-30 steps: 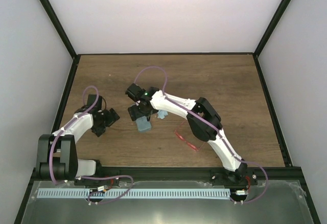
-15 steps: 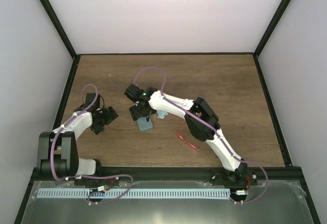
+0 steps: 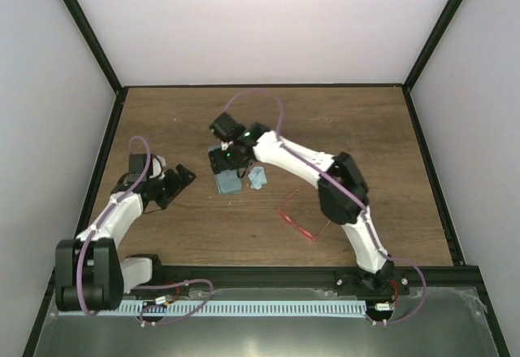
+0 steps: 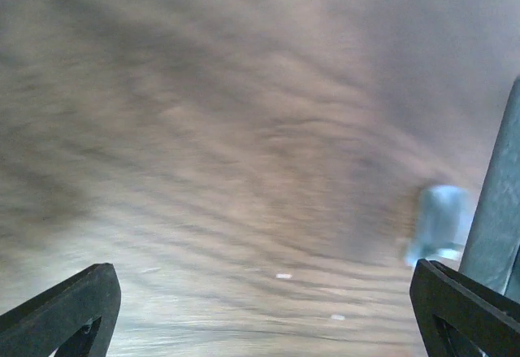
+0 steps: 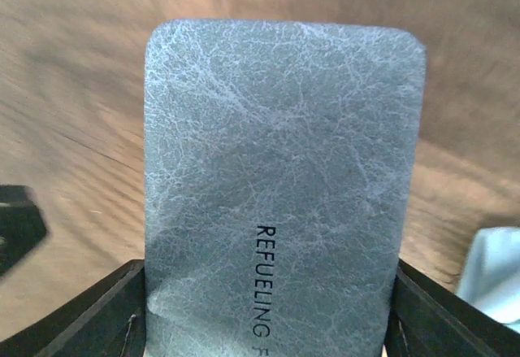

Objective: Organize the sunglasses
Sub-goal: Open the sunglasses case at the center of the board.

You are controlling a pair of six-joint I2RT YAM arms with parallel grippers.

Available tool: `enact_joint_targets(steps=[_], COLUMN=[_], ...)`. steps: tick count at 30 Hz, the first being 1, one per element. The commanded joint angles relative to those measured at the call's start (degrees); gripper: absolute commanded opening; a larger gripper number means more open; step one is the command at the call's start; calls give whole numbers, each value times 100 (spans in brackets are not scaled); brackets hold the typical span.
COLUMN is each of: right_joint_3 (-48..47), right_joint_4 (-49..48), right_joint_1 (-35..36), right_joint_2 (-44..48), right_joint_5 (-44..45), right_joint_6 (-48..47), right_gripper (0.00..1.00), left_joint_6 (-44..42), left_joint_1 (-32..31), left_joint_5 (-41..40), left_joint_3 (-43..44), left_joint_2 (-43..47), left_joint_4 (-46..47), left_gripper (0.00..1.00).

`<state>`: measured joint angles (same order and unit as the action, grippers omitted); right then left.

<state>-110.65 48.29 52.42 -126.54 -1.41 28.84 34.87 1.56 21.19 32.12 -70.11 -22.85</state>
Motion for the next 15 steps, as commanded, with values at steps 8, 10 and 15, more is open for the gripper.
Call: enact_joint_targets(steps=[8, 10, 15], right_joint_3=[522, 568, 1075], right_joint_4=[-1133, -1146, -1581], right_joint_1=[-1162, -1194, -1199], right_joint_2=[1756, 1773, 1911], right_joint_5=[-2148, -2381, -2747], right_joint_6=[-233, -307, -281], right_gripper=[67, 67, 67], left_joint_6=[121, 36, 114], left_joint_1=[-336, -448, -497], left_joint_5=[1951, 2150, 2551], left_joint_3=[971, 1233, 1402], left_joint_2=[332, 173, -125], left_joint_4=[1279, 1367, 1792], left_gripper=[100, 100, 100])
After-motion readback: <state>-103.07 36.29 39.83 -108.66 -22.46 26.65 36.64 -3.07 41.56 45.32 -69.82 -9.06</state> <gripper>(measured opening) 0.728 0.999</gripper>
